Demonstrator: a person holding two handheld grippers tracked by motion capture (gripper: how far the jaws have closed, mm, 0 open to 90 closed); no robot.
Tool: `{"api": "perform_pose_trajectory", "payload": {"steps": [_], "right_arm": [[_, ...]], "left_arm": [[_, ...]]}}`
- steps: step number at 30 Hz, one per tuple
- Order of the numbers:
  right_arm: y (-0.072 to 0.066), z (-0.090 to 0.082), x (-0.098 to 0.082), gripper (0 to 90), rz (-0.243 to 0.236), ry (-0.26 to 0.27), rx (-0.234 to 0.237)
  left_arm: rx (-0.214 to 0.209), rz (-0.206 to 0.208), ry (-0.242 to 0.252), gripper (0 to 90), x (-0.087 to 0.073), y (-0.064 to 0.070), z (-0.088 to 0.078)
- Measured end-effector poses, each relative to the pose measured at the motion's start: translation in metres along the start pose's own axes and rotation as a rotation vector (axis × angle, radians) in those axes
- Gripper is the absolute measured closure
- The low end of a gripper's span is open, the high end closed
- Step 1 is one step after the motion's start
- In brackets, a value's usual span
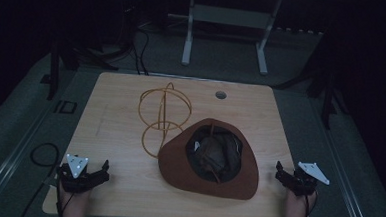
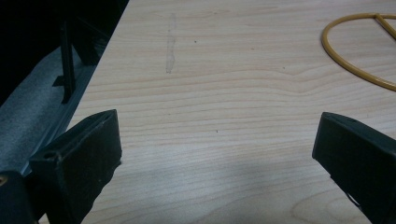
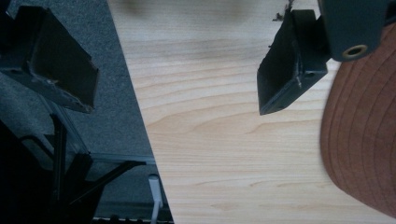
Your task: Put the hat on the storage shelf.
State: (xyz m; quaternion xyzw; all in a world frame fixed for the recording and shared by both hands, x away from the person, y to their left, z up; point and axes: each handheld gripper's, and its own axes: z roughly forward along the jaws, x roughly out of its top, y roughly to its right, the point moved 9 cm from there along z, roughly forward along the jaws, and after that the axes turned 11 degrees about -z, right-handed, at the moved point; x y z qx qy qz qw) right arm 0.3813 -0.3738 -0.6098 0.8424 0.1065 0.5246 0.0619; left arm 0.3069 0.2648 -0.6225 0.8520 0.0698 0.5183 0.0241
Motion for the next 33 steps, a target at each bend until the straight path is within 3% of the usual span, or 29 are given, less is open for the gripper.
{"api": "perform_pose_trajectory", "payload": {"steps": [8, 11, 13, 14, 17, 18, 19, 21, 23, 25, 29, 33], "right_arm": [[-0.011, 0.002, 0.002, 13.6, -0.029, -0.047, 0.052], [-0.018, -0.001, 0.009, 13.6, -0.018, -0.039, 0.107], [-0.021, -0.003, 0.012, 13.6, -0.029, -0.033, 0.119], [-0.026, -0.004, 0.019, 13.6, -0.059, -0.025, 0.133], [-0.037, -0.005, 0.027, 13.6, -0.059, -0.032, 0.182], [-0.041, -0.005, 0.029, 13.5, -0.063, -0.035, 0.197], [-0.045, -0.005, 0.032, 13.6, -0.071, -0.037, 0.211], [-0.048, -0.005, 0.036, 13.5, -0.079, -0.035, 0.223], [-0.058, -0.007, 0.047, 13.5, -0.091, -0.030, 0.257], [-0.065, -0.009, 0.054, 13.5, -0.098, -0.027, 0.282], [-0.077, -0.010, 0.068, 13.3, -0.111, -0.019, 0.333], [-0.090, -0.008, 0.079, 13.1, -0.138, -0.021, 0.360]], "left_arm": [[-0.065, -0.024, 0.047, 2.1, 0.006, 0.008, -0.001], [-0.096, -0.023, 0.079, 2.1, 0.009, 0.014, -0.003], [-0.114, -0.020, 0.089, 2.1, 0.011, 0.017, -0.004], [-0.147, -0.020, 0.106, 2.1, 0.013, 0.021, -0.005], [-0.186, -0.028, 0.118, 2.1, 0.013, 0.028, -0.008], [-0.186, -0.028, 0.118, 2.1, 0.013, 0.028, -0.008], [-0.216, -0.041, 0.119, 2.0, 0.014, 0.031, -0.009], [-0.213, -0.037, 0.118, 2.1, 0.014, 0.032, -0.009], [-0.188, 0.014, 0.101, 2.1, 0.011, 0.033, -0.009], [-0.179, 0.011, 0.094, 2.1, 0.011, 0.034, -0.010], [-0.236, 0.006, 0.087, 2.1, 0.011, 0.043, -0.013], [-0.251, 0.008, 0.060, 2.1, 0.010, 0.047, -0.014]]}}
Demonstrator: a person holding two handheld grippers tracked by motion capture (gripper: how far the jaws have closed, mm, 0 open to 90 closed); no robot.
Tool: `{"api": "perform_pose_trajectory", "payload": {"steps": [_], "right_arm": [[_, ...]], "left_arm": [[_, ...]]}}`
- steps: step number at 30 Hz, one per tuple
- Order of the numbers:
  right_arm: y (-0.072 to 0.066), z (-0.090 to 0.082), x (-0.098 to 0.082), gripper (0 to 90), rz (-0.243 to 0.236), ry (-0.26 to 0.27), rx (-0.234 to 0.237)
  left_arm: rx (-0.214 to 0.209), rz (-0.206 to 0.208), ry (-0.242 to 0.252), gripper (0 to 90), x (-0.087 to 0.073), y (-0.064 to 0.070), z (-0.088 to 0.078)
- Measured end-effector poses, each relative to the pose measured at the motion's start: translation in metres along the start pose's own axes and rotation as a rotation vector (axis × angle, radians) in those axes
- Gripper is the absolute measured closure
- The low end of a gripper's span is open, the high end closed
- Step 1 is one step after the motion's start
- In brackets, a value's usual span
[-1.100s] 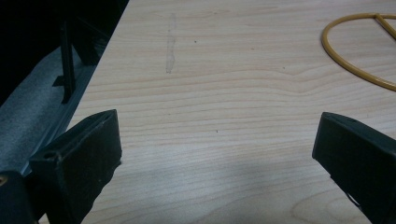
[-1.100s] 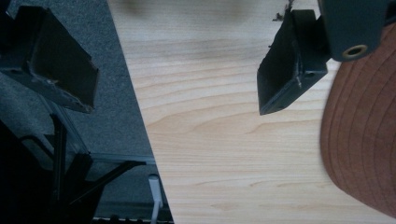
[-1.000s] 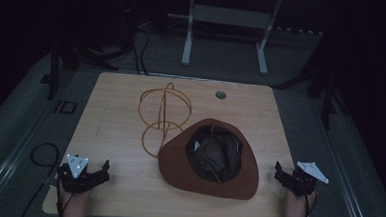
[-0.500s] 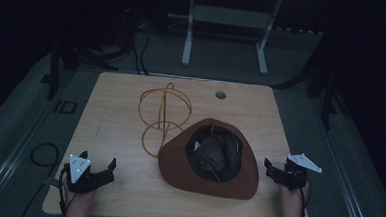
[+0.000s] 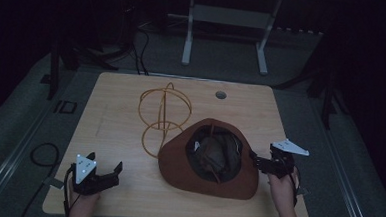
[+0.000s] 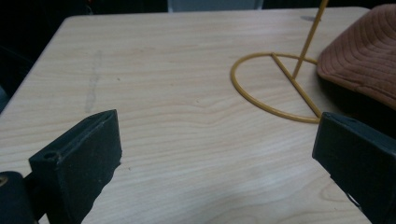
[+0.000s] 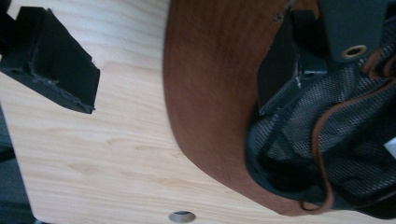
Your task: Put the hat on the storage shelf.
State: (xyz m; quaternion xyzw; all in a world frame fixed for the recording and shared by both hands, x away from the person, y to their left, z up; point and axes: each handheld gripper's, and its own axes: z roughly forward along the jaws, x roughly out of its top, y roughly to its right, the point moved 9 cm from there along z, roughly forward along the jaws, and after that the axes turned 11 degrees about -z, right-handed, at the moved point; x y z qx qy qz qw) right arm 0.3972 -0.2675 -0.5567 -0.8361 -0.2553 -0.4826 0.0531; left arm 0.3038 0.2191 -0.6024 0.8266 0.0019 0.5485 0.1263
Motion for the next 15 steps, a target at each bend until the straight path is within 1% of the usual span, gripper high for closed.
{"api": "perform_pose_trajectory", "payload": {"steps": [1, 2, 4, 6, 7, 9, 13, 14, 15], "right_arm": [[-0.003, 0.002, 0.003, 12.9, -0.007, 0.001, 0.009], [-0.006, 0.003, 0.006, 12.9, -0.012, 0.001, 0.024], [-0.013, 0.006, 0.013, 12.5, -0.029, 0.004, 0.060], [-0.018, 0.009, 0.018, 12.4, -0.055, -0.003, 0.073], [-0.021, 0.011, 0.021, 12.3, -0.059, -0.002, 0.081], [-0.026, 0.015, 0.026, 11.8, -0.068, -0.014, 0.104], [-0.035, 0.027, 0.033, 11.1, -0.080, -0.051, 0.112], [-0.039, 0.029, 0.035, 11.1, -0.078, -0.060, 0.126], [-0.042, 0.032, 0.036, 11.2, -0.086, -0.064, 0.125]], "left_arm": [[0.000, 0.000, 0.000, 2.1, 0.000, 0.000, 0.000], [-0.008, -0.010, -0.003, 2.1, 0.000, 0.001, -0.001], [-0.026, -0.022, 0.012, 2.1, 0.002, 0.002, -0.002], [-0.018, -0.027, 0.019, 2.1, 0.003, 0.002, -0.003], [-0.025, -0.032, 0.020, 2.1, 0.003, 0.002, -0.003], [-0.008, -0.034, 0.016, 2.1, 0.003, 0.000, -0.003], [-0.020, -0.035, 0.003, 2.1, 0.002, 0.002, -0.002], [-0.019, -0.033, 0.003, 2.1, 0.002, 0.002, -0.003], [-0.018, -0.030, 0.004, 2.1, 0.002, 0.002, -0.003]]}}
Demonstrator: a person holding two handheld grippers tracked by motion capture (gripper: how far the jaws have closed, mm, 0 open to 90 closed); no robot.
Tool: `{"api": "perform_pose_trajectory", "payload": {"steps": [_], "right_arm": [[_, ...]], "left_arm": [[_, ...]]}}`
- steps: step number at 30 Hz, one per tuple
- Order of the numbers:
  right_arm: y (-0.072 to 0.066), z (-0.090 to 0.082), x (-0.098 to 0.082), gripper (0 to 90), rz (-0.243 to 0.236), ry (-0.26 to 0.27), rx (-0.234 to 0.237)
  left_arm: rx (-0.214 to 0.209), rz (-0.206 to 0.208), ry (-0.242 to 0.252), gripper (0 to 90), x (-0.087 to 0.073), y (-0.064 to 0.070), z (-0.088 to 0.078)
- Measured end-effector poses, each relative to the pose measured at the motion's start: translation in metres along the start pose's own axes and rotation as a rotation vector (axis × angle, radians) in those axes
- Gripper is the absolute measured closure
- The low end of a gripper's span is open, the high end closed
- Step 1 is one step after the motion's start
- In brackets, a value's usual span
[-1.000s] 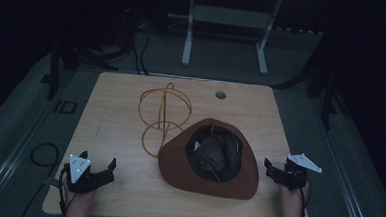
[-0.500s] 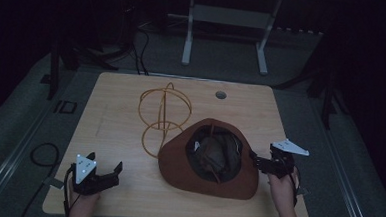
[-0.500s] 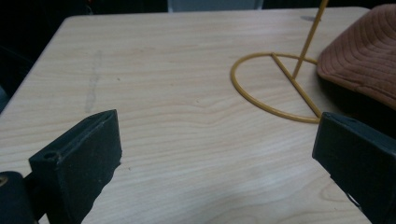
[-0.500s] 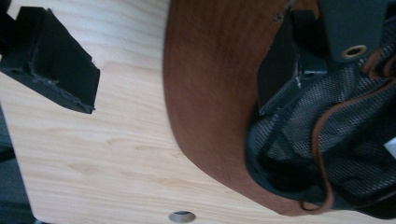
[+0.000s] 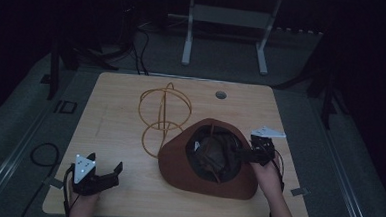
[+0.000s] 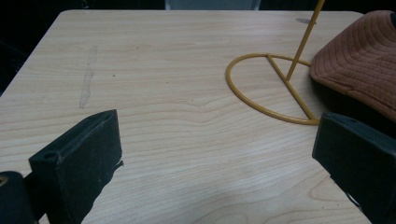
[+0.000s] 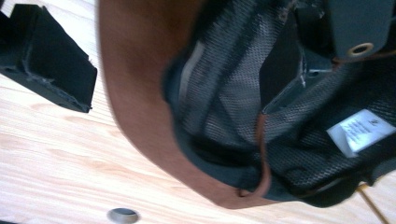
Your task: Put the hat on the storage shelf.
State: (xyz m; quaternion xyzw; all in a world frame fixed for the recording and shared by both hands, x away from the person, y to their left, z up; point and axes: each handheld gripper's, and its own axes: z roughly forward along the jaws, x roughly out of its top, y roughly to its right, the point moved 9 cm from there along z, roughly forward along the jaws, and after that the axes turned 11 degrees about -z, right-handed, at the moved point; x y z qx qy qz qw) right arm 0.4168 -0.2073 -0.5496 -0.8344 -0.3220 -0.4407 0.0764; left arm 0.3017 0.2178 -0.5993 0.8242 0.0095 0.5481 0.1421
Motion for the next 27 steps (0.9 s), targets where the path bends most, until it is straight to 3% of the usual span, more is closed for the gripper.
{"api": "perform_pose_trajectory", "payload": {"steps": [1, 3, 5, 7, 12, 14, 17, 19, 20, 22, 23, 24, 25, 27], "right_arm": [[-0.002, 0.002, 0.002, 15.1, -0.017, -0.008, -0.018], [-0.011, 0.009, 0.003, 12.5, -0.030, -0.037, 0.045], [-0.015, 0.011, 0.005, 14.1, -0.027, -0.028, 0.056], [-0.015, 0.023, 0.006, 12.0, -0.048, -0.040, 0.012], [-0.010, 0.038, 0.003, 11.9, -0.027, -0.071, -0.025], [-0.006, 0.051, -0.002, 12.7, -0.025, -0.113, -0.040], [-0.004, 0.061, -0.008, 21.8, -0.042, -0.167, -0.044], [-0.003, 0.066, -0.010, 28.8, -0.053, -0.180, -0.064], [-0.003, 0.067, -0.011, 39.1, -0.057, -0.190, -0.060], [-0.003, 0.069, -0.012, 43.7, -0.072, -0.196, -0.081], [-0.004, 0.069, -0.013, 51.1, -0.081, -0.203, -0.085], [-0.004, 0.069, -0.013, 51.1, -0.081, -0.203, -0.085], [-0.002, 0.069, -0.014, 57.0, -0.129, -0.216, -0.125], [-0.002, 0.071, -0.016, 60.6, -0.139, -0.233, -0.135]], "left_arm": [[-0.001, 0.002, -0.001, 2.1, 0.000, 0.000, 0.000], [-0.001, 0.003, 0.001, 2.1, 0.000, 0.000, 0.000], [0.000, 0.006, -0.004, 2.1, 0.000, 0.000, 0.000], [0.010, 0.019, -0.016, 2.1, -0.002, 0.000, 0.001], [0.003, 0.036, -0.033, 2.1, -0.004, 0.002, 0.001], [-0.003, 0.041, -0.043, 2.1, -0.005, 0.003, 0.001], [-0.010, 0.045, -0.055, 2.1, -0.006, 0.005, 0.002], [-0.016, 0.047, -0.057, 2.1, -0.007, 0.006, 0.002], [-0.013, 0.052, -0.058, 2.1, -0.007, 0.006, 0.002], [-0.015, 0.054, -0.060, 2.1, -0.007, 0.007, 0.002], [-0.018, 0.051, -0.062, 2.1, -0.007, 0.007, 0.002], [-0.018, 0.051, -0.062, 2.1, -0.007, 0.007, 0.002], [-0.023, 0.043, -0.068, 2.1, -0.008, 0.007, 0.002], [-0.037, 0.032, -0.073, 2.1, -0.008, 0.008, 0.001]]}}
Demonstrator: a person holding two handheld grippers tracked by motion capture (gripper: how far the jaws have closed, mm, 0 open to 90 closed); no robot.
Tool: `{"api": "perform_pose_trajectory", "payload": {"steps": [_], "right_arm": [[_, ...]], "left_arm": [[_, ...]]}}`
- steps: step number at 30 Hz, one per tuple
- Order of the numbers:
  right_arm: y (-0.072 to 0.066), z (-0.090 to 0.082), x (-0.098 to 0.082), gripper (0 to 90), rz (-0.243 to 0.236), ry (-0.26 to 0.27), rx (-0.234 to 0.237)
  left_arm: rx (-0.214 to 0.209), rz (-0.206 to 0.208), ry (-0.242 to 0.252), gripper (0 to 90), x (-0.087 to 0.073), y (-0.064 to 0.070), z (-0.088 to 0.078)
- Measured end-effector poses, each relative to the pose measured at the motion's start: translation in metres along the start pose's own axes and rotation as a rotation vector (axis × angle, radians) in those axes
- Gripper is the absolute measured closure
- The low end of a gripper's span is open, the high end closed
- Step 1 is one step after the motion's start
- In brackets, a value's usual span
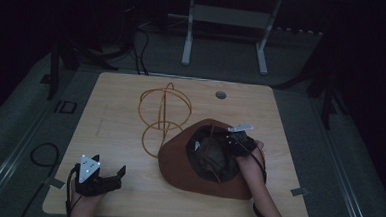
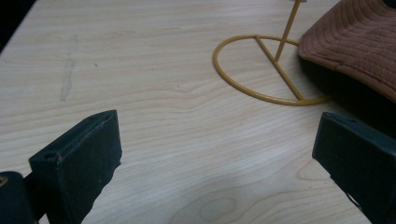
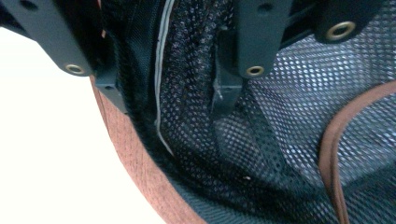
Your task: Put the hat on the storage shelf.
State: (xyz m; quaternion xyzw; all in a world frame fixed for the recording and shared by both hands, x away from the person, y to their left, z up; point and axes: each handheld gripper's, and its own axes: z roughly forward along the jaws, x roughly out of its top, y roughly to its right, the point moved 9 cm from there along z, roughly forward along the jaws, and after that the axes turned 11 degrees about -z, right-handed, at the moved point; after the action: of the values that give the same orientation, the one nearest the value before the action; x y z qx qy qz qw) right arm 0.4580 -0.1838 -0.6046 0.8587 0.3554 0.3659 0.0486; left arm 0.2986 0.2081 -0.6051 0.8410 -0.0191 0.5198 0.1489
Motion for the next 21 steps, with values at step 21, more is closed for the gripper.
{"api": "perform_pose_trajectory", "payload": {"steps": [21], "right_arm": [[0.027, -0.035, 0.015, 84.0, 0.150, 0.156, -0.048]], "left_arm": [[-0.019, 0.040, -0.063, 4.7, -0.007, 0.004, 0.003]]}}
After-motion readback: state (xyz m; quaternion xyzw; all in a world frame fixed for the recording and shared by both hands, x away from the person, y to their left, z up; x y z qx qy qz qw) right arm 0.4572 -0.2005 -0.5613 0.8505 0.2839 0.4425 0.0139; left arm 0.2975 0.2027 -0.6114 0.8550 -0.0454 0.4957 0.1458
